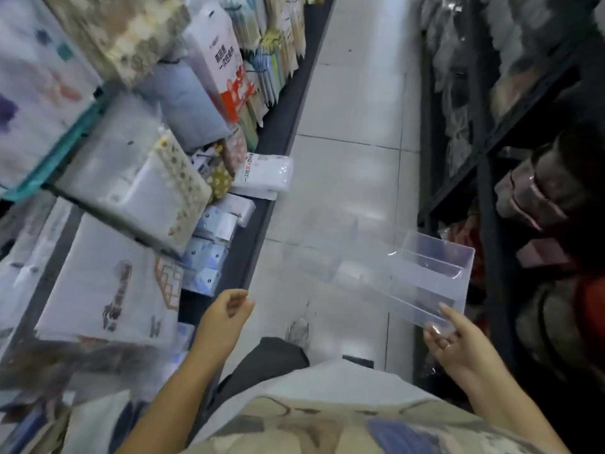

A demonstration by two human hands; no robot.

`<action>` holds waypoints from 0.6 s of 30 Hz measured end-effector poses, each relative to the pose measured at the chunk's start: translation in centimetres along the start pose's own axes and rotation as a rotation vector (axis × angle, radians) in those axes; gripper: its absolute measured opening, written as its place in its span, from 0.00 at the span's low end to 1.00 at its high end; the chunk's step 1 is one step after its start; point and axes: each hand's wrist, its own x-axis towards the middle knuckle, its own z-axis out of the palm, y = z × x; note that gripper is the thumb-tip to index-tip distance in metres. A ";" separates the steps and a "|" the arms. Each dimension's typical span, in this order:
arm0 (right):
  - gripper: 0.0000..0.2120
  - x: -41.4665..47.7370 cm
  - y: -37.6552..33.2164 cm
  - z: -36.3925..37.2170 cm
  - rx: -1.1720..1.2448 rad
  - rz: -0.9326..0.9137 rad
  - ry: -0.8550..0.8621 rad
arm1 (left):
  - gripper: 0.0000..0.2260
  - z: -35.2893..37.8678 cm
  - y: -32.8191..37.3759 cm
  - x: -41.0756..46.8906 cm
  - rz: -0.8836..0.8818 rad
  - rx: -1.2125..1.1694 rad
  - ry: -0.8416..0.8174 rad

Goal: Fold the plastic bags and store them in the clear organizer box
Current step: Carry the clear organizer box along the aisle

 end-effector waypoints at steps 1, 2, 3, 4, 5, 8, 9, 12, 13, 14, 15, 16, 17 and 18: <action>0.06 0.8 -1.5 1.5 0.015 0.004 0.019 | 0.07 -0.3 2.4 3.2 0.031 0.020 -0.016; 0.06 1.8 -3.1 3.1 0.028 0.004 0.040 | 0.07 -0.5 4.9 6.5 0.061 0.037 -0.036; 0.06 2.7 -4.6 4.5 0.037 0.003 0.061 | 0.07 -0.6 7.5 9.8 0.086 0.054 -0.058; 0.06 3.6 -6.1 5.8 0.051 0.002 0.078 | 0.08 -0.6 10.1 12.9 0.107 0.071 -0.081; 0.05 4.7 -7.7 7.0 0.073 0.004 0.090 | 0.09 -0.3 12.6 16.1 0.125 0.084 -0.103; 0.05 8.9 -12.1 10.6 0.130 0.023 0.116 | 0.09 1.7 19.5 25.2 0.186 0.101 -0.131; 0.05 10.7 -13.7 11.8 0.138 0.024 0.127 | 0.08 2.7 21.6 28.2 0.201 0.104 -0.136; 0.06 16.7 -19.4 16.1 0.131 0.019 0.125 | 0.07 6.1 27.0 36.4 0.207 0.093 -0.137; 0.06 18.9 -21.6 17.5 0.118 0.025 0.121 | 0.07 7.2 28.6 38.9 0.194 0.088 -0.128; 0.07 21.2 -24.1 19.0 0.108 0.034 0.112 | 0.07 8.3 30.1 41.3 0.179 0.075 -0.114; 0.07 23.3 -26.8 20.6 0.097 0.042 0.102 | 0.07 9.3 31.6 43.4 0.160 0.057 -0.099; 0.07 25.3 -29.5 22.2 0.080 0.044 0.091 | 0.07 10.1 33.0 45.4 0.136 0.041 -0.089; 0.08 27.4 -32.2 23.9 0.053 0.041 0.079 | 0.07 10.8 34.4 47.4 0.114 0.030 -0.088; 0.08 29.4 -35.0 25.7 0.024 0.033 0.063 | 0.07 11.3 35.8 49.4 0.095 0.024 -0.091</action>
